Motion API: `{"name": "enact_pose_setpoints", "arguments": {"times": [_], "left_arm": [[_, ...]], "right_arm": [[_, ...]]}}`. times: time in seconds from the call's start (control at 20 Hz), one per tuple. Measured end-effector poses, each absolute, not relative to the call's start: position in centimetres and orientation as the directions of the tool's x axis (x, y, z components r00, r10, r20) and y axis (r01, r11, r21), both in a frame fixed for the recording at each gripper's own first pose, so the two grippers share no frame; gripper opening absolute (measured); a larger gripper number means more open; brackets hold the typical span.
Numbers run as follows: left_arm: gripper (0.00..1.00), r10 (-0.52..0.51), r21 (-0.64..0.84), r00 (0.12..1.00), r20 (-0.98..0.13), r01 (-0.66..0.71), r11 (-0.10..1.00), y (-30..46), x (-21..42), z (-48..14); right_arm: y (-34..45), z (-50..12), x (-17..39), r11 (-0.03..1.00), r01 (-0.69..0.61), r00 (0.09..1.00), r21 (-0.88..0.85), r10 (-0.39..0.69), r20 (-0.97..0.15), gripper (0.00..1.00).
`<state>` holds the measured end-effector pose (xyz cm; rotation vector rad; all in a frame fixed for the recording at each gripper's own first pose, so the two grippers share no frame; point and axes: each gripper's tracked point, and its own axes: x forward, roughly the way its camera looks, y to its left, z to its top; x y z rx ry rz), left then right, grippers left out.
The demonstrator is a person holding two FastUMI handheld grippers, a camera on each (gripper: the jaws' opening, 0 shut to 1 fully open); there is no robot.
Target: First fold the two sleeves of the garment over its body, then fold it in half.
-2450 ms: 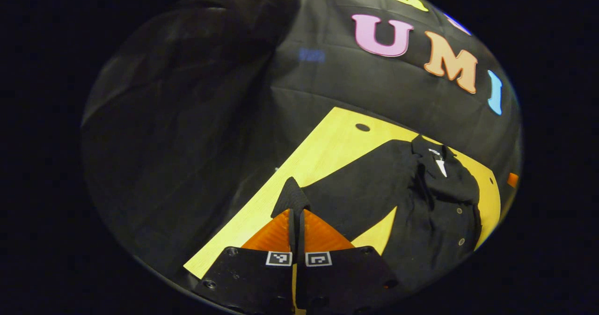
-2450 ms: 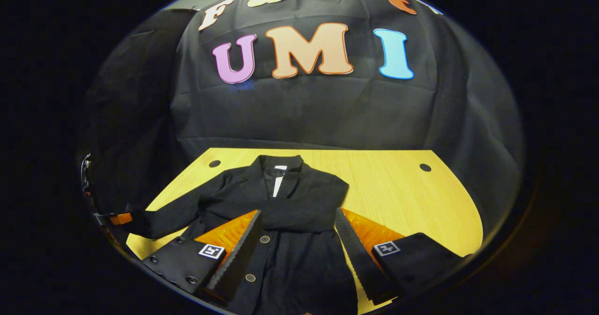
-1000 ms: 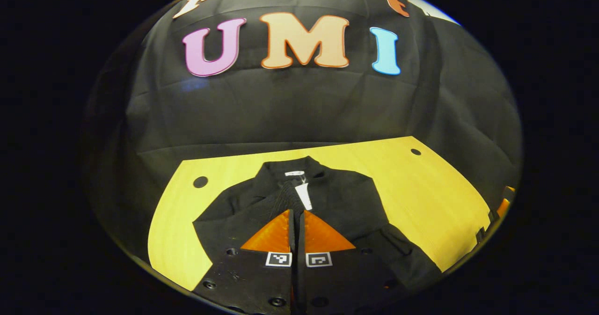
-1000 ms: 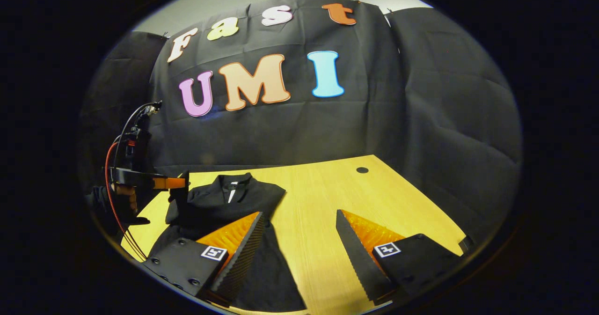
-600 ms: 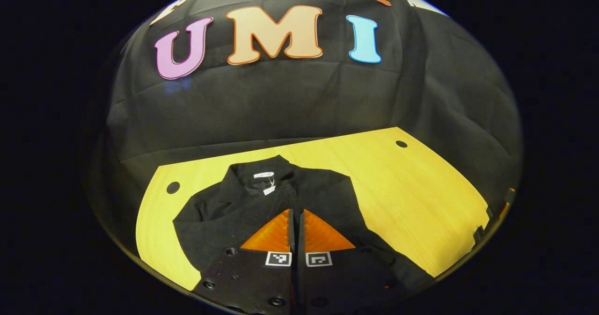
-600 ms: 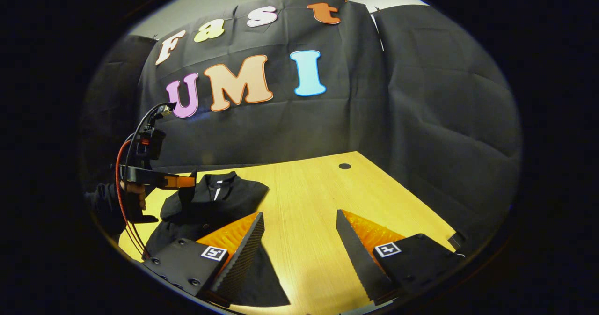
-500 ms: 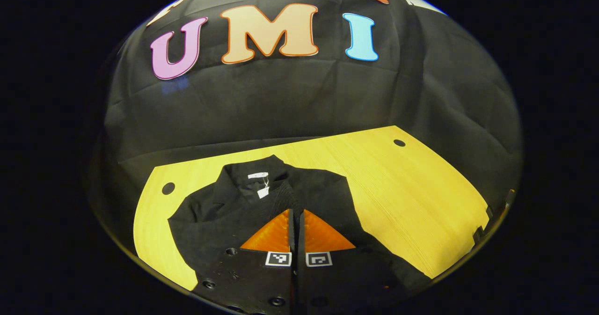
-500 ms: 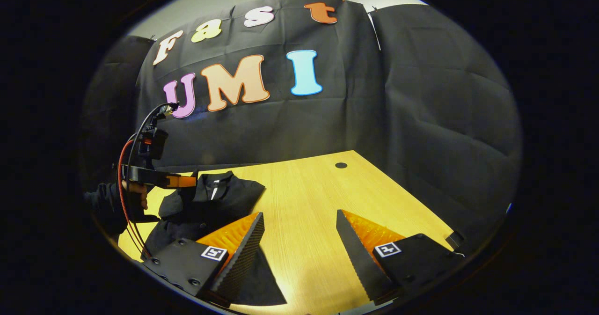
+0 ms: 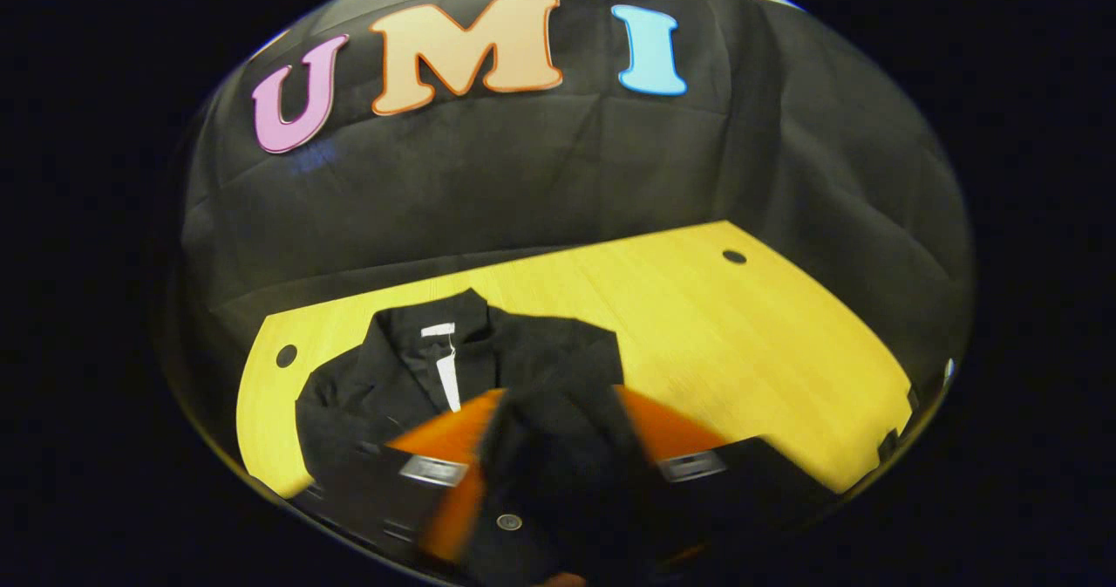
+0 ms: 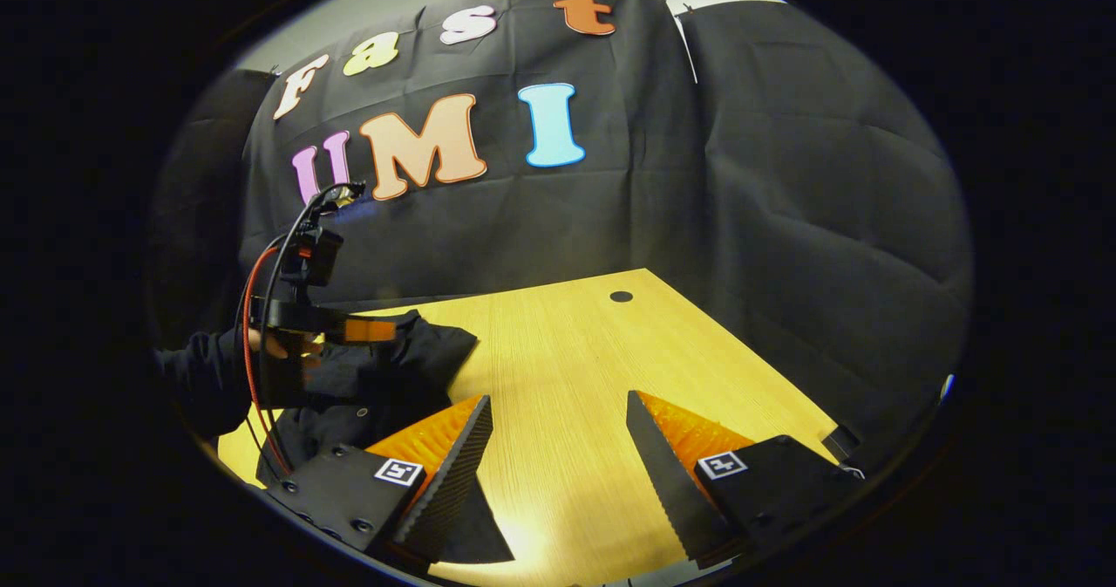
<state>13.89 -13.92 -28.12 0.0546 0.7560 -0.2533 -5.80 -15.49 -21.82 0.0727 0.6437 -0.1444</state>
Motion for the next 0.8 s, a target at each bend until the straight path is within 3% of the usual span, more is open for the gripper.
{"name": "enact_pose_setpoints", "arguments": {"times": [0.05, 0.1, 0.4, 0.8], "left_arm": [[1.00, -0.200, -0.040, 0.727, -0.657, 0.231, 0.972, -13.7, 13.6, -26.8], [0.94, -0.194, -0.033, 0.748, -0.635, 0.224, 0.974, -13.2, 13.2, -25.3], [0.94, -0.088, 0.014, 0.839, -0.537, 0.113, 0.994, -7.2, 8.0, -19.7], [0.93, 0.035, 0.031, 0.815, -0.578, -0.021, 0.999, 2.5, -2.8, -20.0]], "right_arm": [[-15.3, -21.9, -5.5, 0.990, 0.141, 0.793, 0.027, -0.097, -0.602, 0.98], [-15.1, -21.9, -5.2, 0.992, 0.121, 0.796, 0.034, -0.077, -0.601, 0.98], [-12.7, -22.9, -4.0, 0.996, -0.040, 0.787, 0.085, 0.084, -0.611, 0.99], [-7.5, -24.2, -6.1, 0.989, -0.096, 0.751, 0.112, 0.145, -0.644, 0.98]]}}
